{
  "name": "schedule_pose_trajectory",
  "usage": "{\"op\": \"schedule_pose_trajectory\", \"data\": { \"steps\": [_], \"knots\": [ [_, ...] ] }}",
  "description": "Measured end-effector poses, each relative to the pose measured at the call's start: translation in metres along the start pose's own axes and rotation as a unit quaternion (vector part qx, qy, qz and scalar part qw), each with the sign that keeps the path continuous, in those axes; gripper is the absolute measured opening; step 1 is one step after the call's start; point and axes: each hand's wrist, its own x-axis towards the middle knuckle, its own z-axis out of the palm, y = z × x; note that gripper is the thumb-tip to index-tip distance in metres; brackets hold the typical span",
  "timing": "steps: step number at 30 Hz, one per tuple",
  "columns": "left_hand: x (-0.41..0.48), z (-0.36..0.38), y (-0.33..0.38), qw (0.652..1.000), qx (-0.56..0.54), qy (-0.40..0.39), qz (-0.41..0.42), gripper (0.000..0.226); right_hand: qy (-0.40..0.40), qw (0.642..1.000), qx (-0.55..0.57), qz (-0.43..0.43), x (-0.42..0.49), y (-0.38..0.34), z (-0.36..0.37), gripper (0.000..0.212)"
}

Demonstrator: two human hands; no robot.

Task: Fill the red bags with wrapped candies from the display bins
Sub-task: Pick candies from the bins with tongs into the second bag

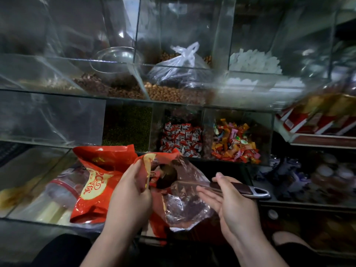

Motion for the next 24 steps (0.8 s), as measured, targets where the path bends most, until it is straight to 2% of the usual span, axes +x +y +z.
{"op": "schedule_pose_trajectory", "data": {
  "steps": [6, 9, 12, 14, 19, 24],
  "knots": [
    [-0.001, 0.001, 0.008, 0.998, 0.038, 0.008, 0.052, 0.063, 0.001, 1.000, 0.027, -0.004, -0.010, -0.018, -0.014, 0.022],
    [-0.001, 0.007, 0.010, 0.994, 0.109, 0.005, 0.026, 0.079, -0.008, 1.000, 0.024, -0.006, -0.019, -0.029, -0.018, 0.014],
    [-0.006, 0.013, 0.019, 0.984, 0.121, 0.067, 0.108, 0.072, -0.022, 0.999, 0.005, -0.031, -0.029, -0.038, -0.021, 0.004],
    [-0.007, 0.020, 0.026, 0.980, 0.115, 0.057, 0.155, 0.064, -0.023, 0.999, 0.005, -0.045, -0.035, -0.043, -0.023, 0.004],
    [0.005, 0.039, 0.033, 0.984, 0.121, 0.001, 0.132, 0.053, -0.048, 0.997, 0.031, -0.057, -0.050, -0.055, -0.029, 0.013],
    [0.010, 0.048, 0.037, 0.976, 0.142, -0.020, 0.163, 0.045, -0.064, 0.993, 0.054, -0.084, -0.059, -0.065, -0.035, 0.014]
  ]
}}
